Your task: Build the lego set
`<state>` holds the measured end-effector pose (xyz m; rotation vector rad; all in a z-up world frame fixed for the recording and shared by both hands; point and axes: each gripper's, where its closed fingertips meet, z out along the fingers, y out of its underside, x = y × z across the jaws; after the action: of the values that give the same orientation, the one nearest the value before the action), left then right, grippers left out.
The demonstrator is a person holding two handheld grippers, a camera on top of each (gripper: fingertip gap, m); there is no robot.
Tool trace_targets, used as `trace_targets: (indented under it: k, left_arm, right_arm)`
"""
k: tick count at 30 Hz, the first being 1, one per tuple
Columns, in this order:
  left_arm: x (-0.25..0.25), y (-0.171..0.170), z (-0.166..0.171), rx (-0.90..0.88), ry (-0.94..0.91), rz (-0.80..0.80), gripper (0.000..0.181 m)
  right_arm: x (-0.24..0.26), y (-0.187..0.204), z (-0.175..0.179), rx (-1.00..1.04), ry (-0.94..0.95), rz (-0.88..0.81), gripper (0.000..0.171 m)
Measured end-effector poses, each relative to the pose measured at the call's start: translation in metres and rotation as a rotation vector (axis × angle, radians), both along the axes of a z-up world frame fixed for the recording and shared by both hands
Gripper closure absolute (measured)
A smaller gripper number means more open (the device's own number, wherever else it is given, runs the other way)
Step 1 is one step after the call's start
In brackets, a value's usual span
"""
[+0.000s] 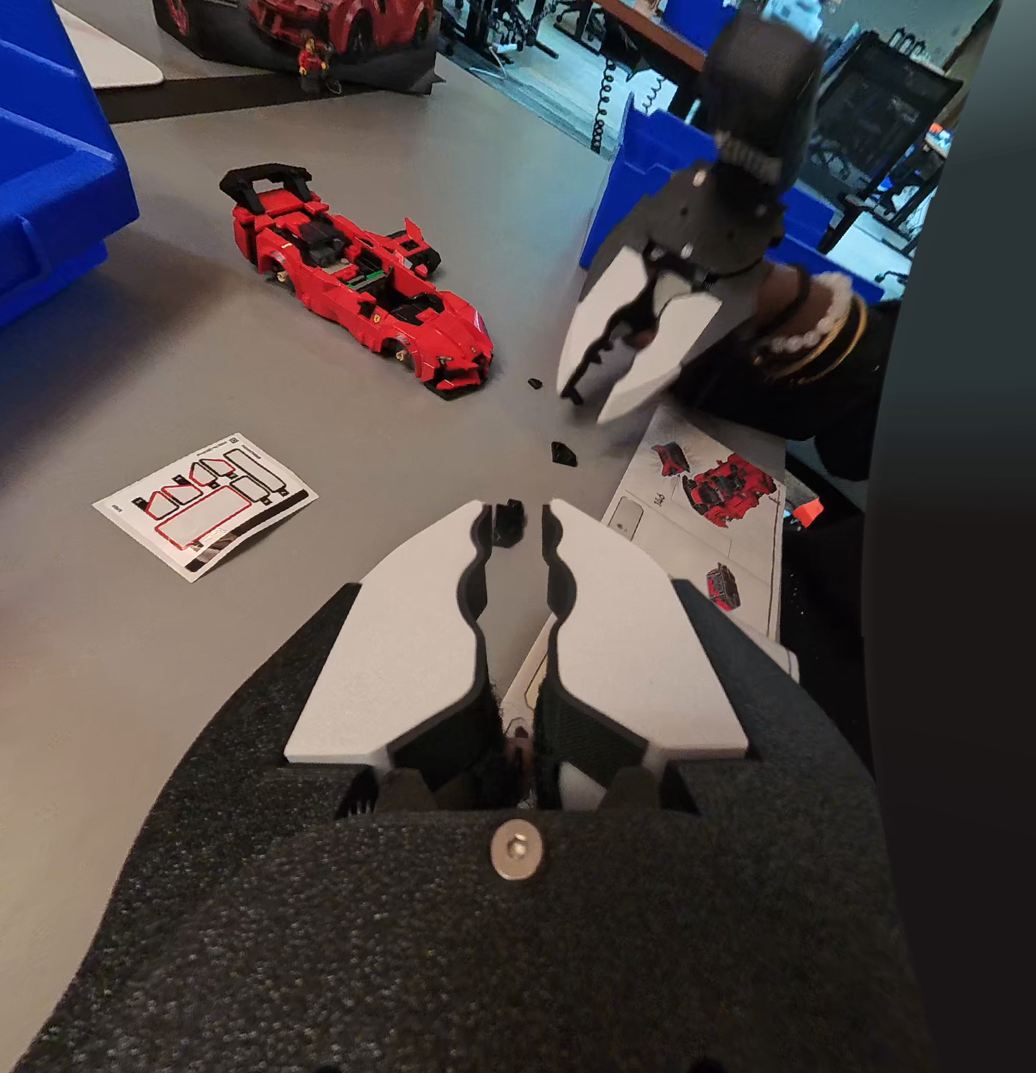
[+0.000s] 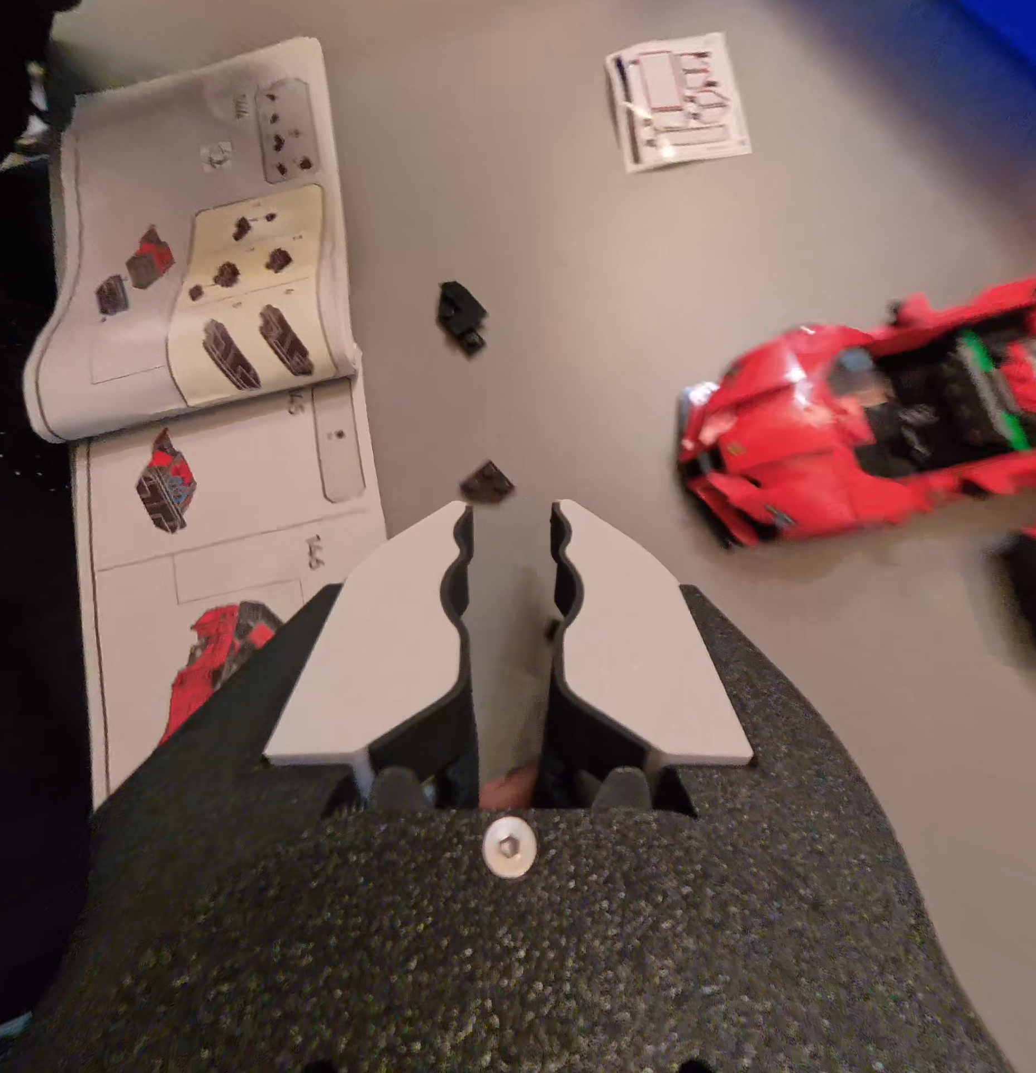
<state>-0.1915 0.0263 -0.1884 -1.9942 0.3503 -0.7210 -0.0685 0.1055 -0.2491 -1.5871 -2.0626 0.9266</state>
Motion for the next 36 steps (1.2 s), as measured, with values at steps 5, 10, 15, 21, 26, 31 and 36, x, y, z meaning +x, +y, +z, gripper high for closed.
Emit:
trace_targets:
  k: [5,10,15,21,26,31,36]
  left_arm:
    - [0.002,-0.004,-0.009,-0.002,0.054,-0.039,0.165]
    - [0.007,-0.002,-0.015,-0.018,0.054,-0.063,0.165]
    - [0.013,-0.004,-0.016,-0.017,0.072,-0.096,0.165]
    - [0.012,-0.006,-0.017,-0.017,0.07,-0.098,0.165]
    - [0.013,-0.008,-0.015,-0.012,0.066,-0.103,0.165]
    - [0.015,-0.009,-0.015,-0.016,0.07,-0.115,0.165]
    - [0.019,-0.009,-0.016,-0.019,0.076,-0.134,0.165]
  right_arm:
    - [0.042,0.043,-0.002,0.088,-0.144,-0.141,0.159]
    - [0.027,0.044,-0.01,0.055,-0.142,-0.1,0.159]
    - [0.02,0.049,-0.019,0.093,-0.208,0.052,0.163]
    - [0.012,0.046,-0.02,0.132,-0.196,0.328,0.154]
    - [0.01,0.044,-0.023,0.136,-0.205,0.471,0.153]
    - [0.009,0.046,-0.026,0.162,-0.21,0.521,0.156]
    - [0.007,0.047,-0.028,0.176,-0.182,0.524,0.161]
